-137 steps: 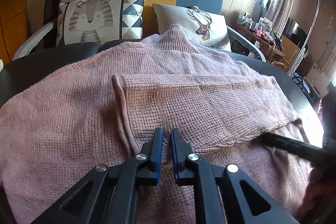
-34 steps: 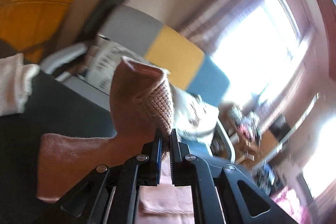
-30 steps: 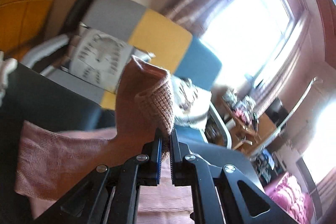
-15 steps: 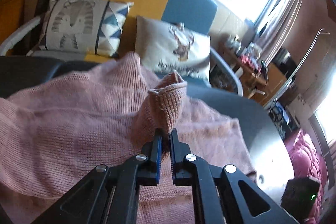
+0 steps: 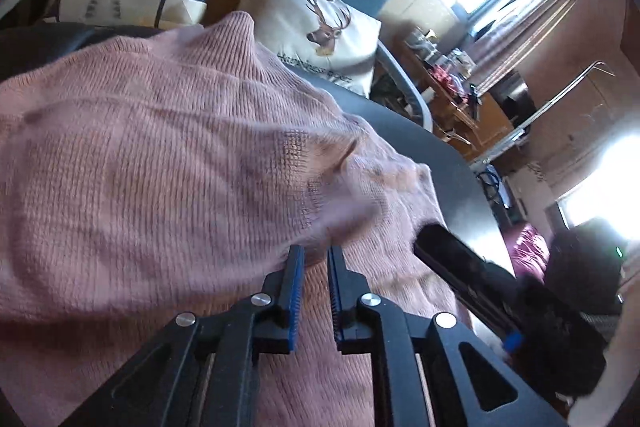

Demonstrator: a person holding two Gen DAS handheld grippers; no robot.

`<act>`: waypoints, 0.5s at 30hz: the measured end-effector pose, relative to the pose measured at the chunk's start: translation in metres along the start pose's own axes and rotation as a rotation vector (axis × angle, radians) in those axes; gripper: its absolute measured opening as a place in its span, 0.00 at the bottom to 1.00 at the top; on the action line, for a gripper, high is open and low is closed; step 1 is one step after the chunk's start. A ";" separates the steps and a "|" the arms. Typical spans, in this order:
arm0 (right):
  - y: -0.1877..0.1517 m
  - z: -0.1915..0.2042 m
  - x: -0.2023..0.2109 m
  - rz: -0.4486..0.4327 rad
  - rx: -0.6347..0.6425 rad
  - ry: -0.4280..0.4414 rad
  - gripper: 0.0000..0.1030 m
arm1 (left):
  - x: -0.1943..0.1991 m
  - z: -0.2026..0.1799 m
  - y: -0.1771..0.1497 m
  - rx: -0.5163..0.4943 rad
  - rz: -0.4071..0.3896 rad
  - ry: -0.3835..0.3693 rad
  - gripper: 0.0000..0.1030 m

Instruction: Fold clothes

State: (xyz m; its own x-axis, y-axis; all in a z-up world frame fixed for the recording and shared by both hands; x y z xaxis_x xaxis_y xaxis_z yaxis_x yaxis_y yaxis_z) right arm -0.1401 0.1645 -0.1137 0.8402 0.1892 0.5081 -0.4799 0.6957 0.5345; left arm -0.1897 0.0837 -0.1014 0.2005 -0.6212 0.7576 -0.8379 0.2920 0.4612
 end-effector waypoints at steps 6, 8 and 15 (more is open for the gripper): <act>-0.008 -0.008 -0.020 0.065 -0.004 -0.036 0.54 | 0.047 0.037 -0.015 -0.037 -0.067 0.089 0.11; -0.008 -0.011 -0.027 0.076 0.002 -0.053 0.54 | 0.065 0.058 -0.020 -0.025 -0.097 0.126 0.11; -0.013 0.001 -0.041 0.114 0.027 -0.046 0.09 | 0.109 0.125 -0.030 0.063 -0.137 0.231 0.11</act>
Point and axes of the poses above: each gripper's, at about its wrist camera, not at the fingertips, and x roughly against the way its jaws point, z to its left, y to its top, the point moved 6 cm from there along -x, roughly the way its jaws point, and after that the axes turned 7 degrees about y, right-handed, at the moved point
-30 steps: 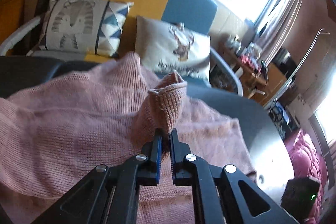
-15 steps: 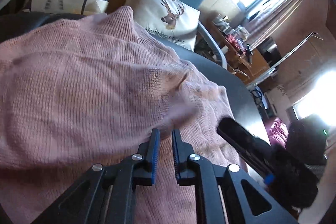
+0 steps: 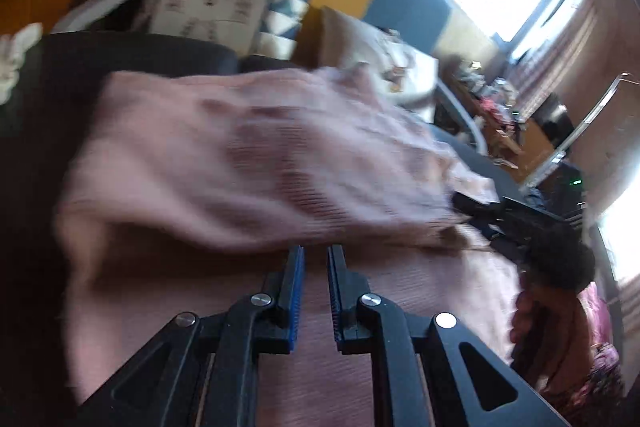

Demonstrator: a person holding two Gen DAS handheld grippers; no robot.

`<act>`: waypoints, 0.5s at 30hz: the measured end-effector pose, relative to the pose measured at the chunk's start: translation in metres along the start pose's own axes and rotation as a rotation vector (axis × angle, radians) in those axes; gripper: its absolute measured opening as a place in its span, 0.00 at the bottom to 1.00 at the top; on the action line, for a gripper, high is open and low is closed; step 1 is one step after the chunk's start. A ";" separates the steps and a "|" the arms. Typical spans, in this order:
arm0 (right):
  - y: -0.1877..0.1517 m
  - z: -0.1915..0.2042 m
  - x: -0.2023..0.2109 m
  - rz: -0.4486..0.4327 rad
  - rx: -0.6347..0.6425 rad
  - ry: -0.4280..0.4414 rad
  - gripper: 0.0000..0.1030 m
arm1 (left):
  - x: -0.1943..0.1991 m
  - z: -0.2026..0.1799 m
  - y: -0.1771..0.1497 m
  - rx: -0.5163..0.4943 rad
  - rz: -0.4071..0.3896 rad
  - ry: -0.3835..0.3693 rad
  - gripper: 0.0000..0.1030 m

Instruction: Fold clothes

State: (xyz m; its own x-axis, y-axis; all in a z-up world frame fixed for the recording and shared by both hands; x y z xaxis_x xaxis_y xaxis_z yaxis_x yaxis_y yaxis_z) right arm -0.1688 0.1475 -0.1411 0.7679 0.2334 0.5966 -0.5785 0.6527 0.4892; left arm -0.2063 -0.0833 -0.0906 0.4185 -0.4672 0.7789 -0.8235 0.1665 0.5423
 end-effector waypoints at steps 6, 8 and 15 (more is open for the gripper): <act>0.004 0.011 0.012 -0.053 -0.026 0.050 0.08 | 0.004 0.064 0.004 0.193 -0.037 0.022 0.11; -0.001 -0.001 0.006 -0.023 -0.062 0.017 0.08 | 0.006 0.074 0.007 0.233 -0.066 0.030 0.11; -0.015 -0.018 0.000 -0.028 -0.102 0.027 0.08 | 0.013 0.102 0.009 0.318 -0.137 0.075 0.10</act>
Point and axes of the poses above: each gripper's, at about its wrist camera, not at the fingertips, and x roughly against the way its jaws point, z to its left, y to its top, the point moved 6 cm from there along -x, roughly the way its jaws point, and after that the axes turned 7 degrees about y, right-handed, at the moved point
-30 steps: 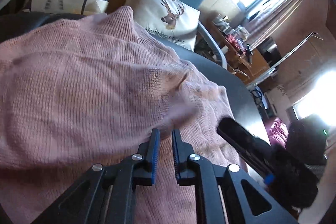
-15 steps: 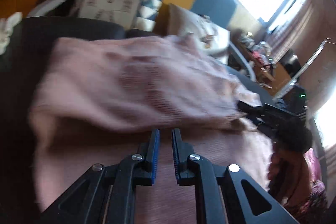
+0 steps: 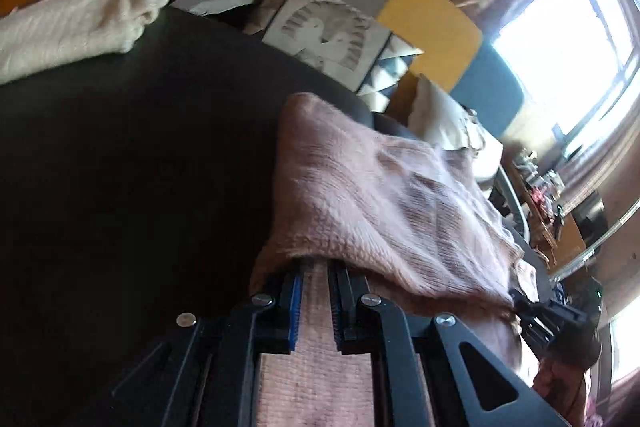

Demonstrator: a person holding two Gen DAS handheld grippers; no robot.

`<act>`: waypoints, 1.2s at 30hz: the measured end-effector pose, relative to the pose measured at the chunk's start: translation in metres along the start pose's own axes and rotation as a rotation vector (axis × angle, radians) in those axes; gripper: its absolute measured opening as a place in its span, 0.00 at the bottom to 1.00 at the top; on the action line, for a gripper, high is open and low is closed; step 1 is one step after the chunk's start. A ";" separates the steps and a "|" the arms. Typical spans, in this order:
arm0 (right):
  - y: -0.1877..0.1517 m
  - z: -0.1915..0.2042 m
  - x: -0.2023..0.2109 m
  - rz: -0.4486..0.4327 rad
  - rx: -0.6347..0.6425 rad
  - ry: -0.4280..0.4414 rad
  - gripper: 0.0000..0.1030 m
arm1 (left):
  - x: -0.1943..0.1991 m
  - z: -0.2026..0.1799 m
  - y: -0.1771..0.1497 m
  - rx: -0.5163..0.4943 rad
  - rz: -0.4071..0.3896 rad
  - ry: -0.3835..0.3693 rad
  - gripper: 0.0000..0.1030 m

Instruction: Fold clothes

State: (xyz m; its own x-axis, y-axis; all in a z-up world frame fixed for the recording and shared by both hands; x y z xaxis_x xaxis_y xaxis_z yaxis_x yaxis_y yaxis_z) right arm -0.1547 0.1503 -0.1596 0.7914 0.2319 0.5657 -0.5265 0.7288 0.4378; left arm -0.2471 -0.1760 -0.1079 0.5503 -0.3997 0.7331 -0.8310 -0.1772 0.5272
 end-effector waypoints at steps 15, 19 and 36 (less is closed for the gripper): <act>0.002 -0.002 -0.005 -0.017 0.029 -0.001 0.06 | -0.010 0.036 0.011 0.167 -0.093 0.082 0.01; 0.001 -0.002 -0.006 -0.039 0.052 -0.024 0.05 | -0.011 0.034 0.011 0.130 -0.091 0.097 0.01; -0.002 -0.005 -0.004 -0.069 0.057 -0.022 0.05 | 0.037 -0.065 0.000 -0.142 -0.131 -0.090 0.12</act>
Point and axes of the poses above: each gripper's, at about its wrist camera, not at the fingertips, and x roughly against the way its jaws point, z to its left, y to its top, the point moved 6 cm from there along -x, roughly the way its jaws point, and after that the axes turned 7 degrees about y, right-handed, at the moved point
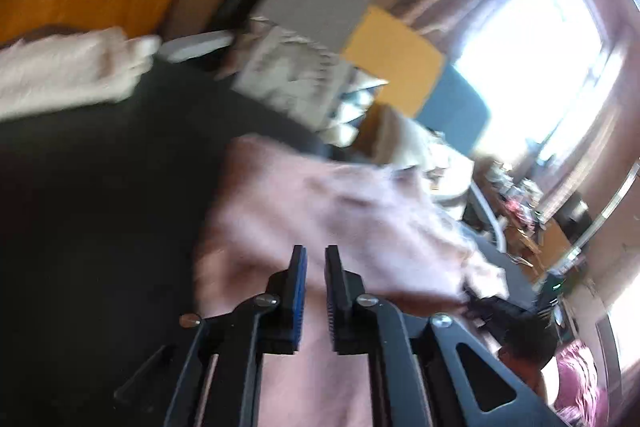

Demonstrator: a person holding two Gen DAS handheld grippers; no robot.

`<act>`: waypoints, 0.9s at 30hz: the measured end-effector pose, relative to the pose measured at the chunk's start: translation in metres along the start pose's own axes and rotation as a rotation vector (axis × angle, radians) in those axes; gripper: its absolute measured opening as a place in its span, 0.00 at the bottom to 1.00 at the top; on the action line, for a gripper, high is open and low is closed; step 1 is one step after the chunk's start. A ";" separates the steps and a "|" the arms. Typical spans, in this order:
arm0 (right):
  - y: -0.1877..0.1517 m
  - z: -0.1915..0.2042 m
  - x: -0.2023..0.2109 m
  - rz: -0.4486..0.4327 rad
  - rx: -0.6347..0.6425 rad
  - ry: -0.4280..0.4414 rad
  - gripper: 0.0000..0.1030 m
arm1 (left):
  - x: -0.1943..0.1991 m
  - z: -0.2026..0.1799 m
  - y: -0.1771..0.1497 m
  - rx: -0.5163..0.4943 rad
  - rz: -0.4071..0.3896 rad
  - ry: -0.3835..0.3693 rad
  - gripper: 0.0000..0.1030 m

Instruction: Fold clothes

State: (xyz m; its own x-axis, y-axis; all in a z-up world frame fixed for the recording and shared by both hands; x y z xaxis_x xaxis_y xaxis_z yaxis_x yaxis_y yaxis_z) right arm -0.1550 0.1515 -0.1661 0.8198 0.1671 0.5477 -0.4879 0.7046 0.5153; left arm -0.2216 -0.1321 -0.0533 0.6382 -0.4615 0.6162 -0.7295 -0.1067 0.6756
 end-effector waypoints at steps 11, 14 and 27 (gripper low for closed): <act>0.001 -0.004 -0.002 -0.009 -0.016 0.018 0.05 | -0.112 -0.031 0.011 -0.237 0.083 0.242 0.12; 0.000 -0.005 -0.003 -0.009 -0.014 0.019 0.04 | -0.111 0.003 0.017 -0.126 0.087 0.260 0.12; 0.003 -0.003 -0.009 -0.009 0.003 0.000 0.04 | -0.094 0.048 0.031 0.020 0.103 0.282 0.10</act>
State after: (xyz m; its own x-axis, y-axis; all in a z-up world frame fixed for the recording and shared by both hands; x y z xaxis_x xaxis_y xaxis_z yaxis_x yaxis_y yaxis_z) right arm -0.1627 0.1541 -0.1716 0.8241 0.1612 0.5430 -0.4816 0.7040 0.5220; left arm -0.3165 -0.1346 -0.1096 0.6013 -0.2087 0.7713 -0.7971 -0.0906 0.5969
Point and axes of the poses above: each gripper's, at about its wrist camera, not at the fingertips, and x roughly against the way its jaws point, z to its left, y to its top, the point moved 6 cm from there along -x, roughly the way its jaws point, and after that the axes turned 7 degrees about y, right-handed, at the moved point
